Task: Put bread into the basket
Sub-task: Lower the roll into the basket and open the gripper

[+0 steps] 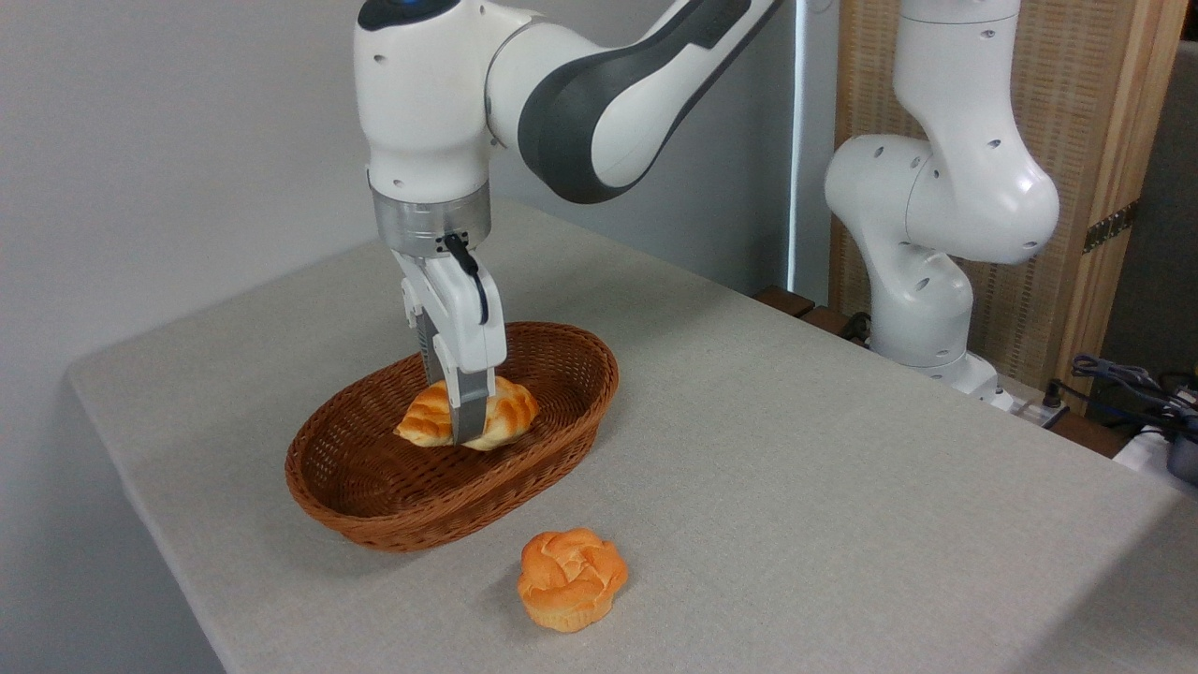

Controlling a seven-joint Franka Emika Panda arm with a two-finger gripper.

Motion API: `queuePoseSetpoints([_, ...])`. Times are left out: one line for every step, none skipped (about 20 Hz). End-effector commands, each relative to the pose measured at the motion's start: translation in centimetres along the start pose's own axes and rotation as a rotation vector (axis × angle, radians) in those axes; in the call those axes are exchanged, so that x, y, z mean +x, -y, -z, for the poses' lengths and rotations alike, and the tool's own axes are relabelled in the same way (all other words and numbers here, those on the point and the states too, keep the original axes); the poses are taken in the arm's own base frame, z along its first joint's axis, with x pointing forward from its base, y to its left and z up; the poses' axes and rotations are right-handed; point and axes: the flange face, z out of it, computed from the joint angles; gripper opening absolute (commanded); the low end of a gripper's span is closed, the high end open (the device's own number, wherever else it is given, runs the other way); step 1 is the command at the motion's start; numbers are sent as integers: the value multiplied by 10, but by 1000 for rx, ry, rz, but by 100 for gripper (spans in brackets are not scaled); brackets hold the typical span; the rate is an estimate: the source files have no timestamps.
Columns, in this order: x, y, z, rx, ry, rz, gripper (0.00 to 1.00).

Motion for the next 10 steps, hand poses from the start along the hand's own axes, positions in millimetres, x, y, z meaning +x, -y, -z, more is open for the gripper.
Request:
queuePoseSetpoints([3, 2, -1, -6, -6, -8, 100])
queuePoseSetpoints([4, 2, -1, -6, -6, -13, 100])
queuePoseSetpoints([4, 2, -1, -4, -8, -14, 100])
queuePoseSetpoints([4, 2, 0, 0, -11, -14, 100])
queuePoseSetpoints([5, 3, 0, 2, -13, -14, 100])
queuePoseSetpoints([5, 3, 0, 5, -15, -14, 100])
queuePoseSetpoints([5, 3, 0, 6, -15, -14, 100])
queuePoseSetpoints([5, 3, 0, 6, -15, -13, 100])
queuePoseSetpoints([4, 4, 1, 8, -16, -8, 100])
queuePoseSetpoints([3, 4, 2, 9, -17, -7, 100])
